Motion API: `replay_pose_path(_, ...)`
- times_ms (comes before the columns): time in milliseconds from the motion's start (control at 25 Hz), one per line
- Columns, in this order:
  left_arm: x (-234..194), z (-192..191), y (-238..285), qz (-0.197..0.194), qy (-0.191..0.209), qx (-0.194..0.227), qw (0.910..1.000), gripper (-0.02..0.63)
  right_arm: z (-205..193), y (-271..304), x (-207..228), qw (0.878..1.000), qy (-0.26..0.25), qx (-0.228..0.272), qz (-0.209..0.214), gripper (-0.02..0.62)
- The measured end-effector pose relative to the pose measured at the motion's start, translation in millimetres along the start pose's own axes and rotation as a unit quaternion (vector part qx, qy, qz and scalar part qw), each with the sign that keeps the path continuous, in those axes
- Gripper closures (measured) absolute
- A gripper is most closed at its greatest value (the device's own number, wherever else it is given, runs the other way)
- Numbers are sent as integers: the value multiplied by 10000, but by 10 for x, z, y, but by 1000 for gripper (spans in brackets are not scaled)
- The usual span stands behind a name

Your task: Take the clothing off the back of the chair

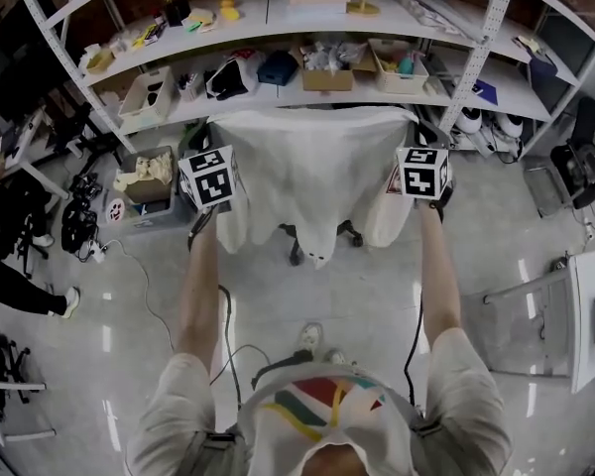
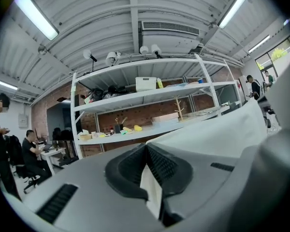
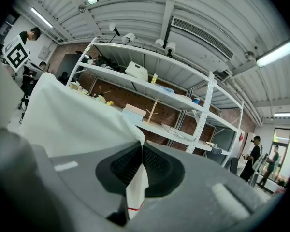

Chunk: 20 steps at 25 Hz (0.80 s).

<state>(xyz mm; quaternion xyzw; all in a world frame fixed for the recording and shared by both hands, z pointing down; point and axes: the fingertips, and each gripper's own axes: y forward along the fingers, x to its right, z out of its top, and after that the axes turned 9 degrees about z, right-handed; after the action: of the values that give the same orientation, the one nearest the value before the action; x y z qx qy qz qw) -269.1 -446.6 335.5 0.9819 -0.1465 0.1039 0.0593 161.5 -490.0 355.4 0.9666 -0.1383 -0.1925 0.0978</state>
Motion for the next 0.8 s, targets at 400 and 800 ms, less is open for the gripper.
replay_pose_path(400,-195,682,-241,227,-30,595,9980,592,610,-206,257,9980,-92,612,-136,588)
replay_pose_path(800,-494,1885,-517,345,-539,1390,9882,592,1846,-664,529,9859,-166,1613,-404,588)
